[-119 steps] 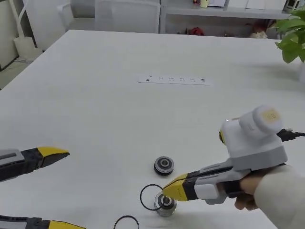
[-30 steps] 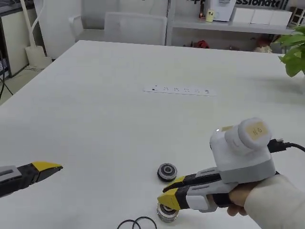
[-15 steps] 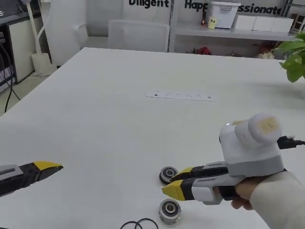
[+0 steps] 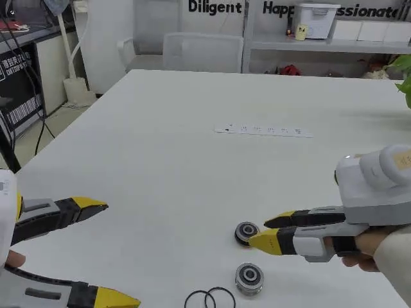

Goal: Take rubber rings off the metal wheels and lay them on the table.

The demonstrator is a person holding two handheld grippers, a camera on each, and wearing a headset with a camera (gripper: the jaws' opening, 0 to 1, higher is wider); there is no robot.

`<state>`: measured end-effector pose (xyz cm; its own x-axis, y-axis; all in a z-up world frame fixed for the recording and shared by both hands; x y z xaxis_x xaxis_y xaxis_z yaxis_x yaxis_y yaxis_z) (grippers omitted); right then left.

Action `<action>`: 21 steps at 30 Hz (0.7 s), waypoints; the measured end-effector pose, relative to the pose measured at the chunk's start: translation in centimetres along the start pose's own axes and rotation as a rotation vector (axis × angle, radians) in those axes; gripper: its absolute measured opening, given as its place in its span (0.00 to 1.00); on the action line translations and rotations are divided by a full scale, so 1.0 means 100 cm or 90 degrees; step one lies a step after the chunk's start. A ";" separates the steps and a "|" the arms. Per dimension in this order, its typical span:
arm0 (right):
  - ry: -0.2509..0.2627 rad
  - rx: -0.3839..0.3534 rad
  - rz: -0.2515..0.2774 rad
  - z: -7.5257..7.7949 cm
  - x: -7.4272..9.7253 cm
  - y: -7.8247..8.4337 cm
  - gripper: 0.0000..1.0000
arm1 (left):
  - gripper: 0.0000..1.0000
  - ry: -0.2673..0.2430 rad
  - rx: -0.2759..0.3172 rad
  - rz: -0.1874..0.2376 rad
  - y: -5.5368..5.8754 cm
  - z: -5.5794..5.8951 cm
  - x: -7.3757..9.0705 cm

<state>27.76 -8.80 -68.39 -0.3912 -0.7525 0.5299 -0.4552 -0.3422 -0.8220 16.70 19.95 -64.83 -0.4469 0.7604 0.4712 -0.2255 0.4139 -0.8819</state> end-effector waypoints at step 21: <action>0.019 -0.035 0.016 0.012 0.010 0.001 0.34 | 0.88 0.006 -0.006 0.022 -0.016 -0.002 0.014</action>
<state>28.30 -10.26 -68.16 -0.4270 -0.7427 0.5158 -0.4873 -0.2915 -0.8231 16.57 20.47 -62.74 -0.4464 0.7788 0.4407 -0.2014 0.3925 -0.8975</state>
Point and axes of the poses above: the centre of the closed fingertips' face, and the gripper's own axes: x roughly backward along the fingers, z roughly to its right, y roughly out of its underside, the point moved 9 cm from there along x, roughly backward along the fingers, and after that the axes turned 10 degrees about y, right-handed, at the moved point
